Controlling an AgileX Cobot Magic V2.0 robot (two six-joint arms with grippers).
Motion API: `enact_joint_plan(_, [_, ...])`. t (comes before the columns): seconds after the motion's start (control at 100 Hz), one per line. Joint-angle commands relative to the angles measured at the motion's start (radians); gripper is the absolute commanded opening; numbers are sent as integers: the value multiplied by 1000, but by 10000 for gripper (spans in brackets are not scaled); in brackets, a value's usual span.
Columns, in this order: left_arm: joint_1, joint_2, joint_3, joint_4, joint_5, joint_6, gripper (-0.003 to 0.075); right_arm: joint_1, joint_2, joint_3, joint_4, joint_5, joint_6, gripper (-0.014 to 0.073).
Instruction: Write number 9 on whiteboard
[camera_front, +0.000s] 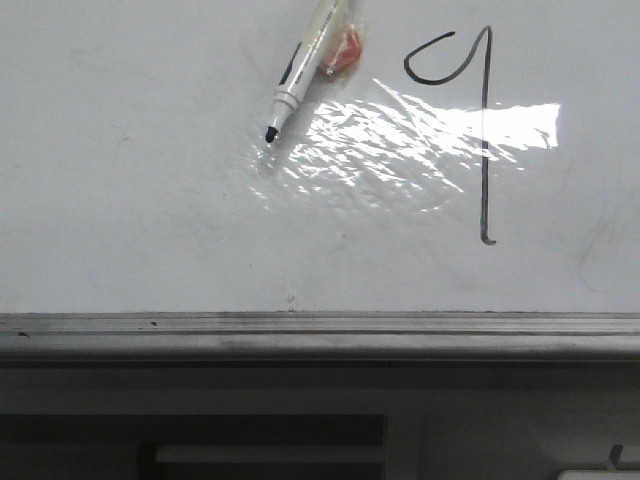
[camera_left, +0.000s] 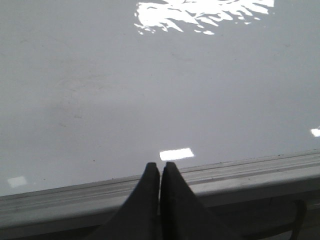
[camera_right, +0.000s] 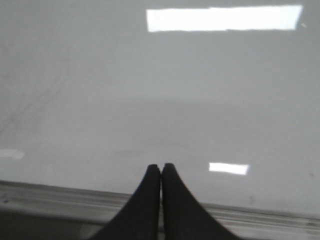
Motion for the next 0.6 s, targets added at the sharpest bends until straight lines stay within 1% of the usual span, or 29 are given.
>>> enact_joint_plan(0.0, [3, -27, 21, -4, -72, -11, -20, -58, -9, 22, 16, -21, -23, -42])
enact_joint_plan(0.07, [3, -27, 21, -4, -72, -11, -20, -75, -36, 26, 16, 84, -23, -42])
enact_joint_plan(0.59, [3, -27, 21, -4, -74, -11, -20, -81, -51, 26, 16, 83, -23, -42])
